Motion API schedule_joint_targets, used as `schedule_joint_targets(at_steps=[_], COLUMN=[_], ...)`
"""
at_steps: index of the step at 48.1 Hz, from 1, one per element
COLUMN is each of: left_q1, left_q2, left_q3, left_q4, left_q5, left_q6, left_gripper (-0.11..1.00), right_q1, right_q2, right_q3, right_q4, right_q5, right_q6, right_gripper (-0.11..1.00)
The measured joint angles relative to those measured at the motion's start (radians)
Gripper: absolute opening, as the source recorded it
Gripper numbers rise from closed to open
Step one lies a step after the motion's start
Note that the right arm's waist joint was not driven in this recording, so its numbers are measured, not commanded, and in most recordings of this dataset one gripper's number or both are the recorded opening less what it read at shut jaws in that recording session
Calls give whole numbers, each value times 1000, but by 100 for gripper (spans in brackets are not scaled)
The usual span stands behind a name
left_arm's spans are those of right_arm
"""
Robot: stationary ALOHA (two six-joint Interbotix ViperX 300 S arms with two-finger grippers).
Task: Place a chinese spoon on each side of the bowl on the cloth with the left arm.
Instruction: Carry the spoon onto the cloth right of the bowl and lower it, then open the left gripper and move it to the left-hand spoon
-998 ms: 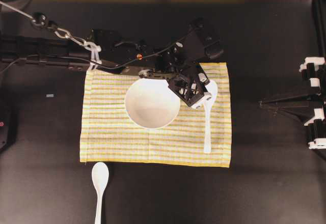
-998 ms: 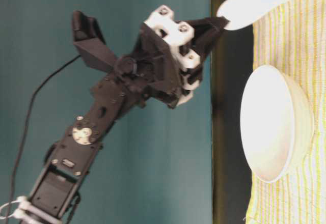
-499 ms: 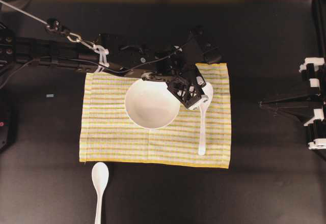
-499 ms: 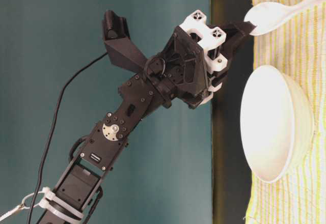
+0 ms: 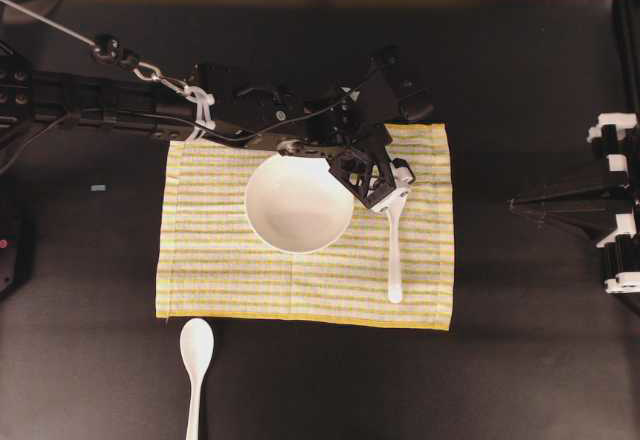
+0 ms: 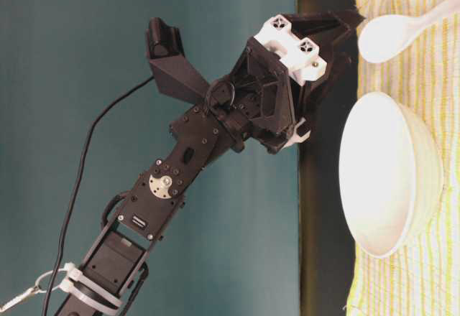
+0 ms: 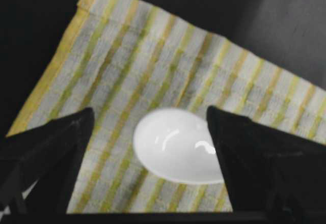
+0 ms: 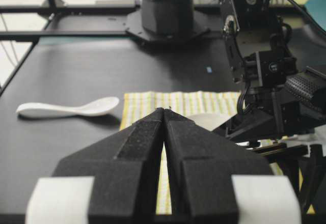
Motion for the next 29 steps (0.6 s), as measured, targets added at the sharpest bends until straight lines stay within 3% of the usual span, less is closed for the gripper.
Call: schedule_joint_targets(at_steps=[6,14,19,26,29], left_q1=[-12,-83,-149,-216,-241], left_q2=[-43,-221,-362,-561,-630], left_q3=[28,170,308,520,601], left_q4=[0,0,0,0,0], left_q5=[2,-8,-44,-107,-114], left_q6=[-5,-31,-110,-288,-333], left_gripper=[84,83,83,83,82], right_q1=[0,0,0,0,0], right_q2=[0,-6,-11,-11,-11], right_q3=[0,0,0,0,0], right_q4=[2,0,0,2,2], right_q5=[3,21,28,29,31], right_q6=[0,0,0,0,2], right_gripper=[0,0,0,0,0])
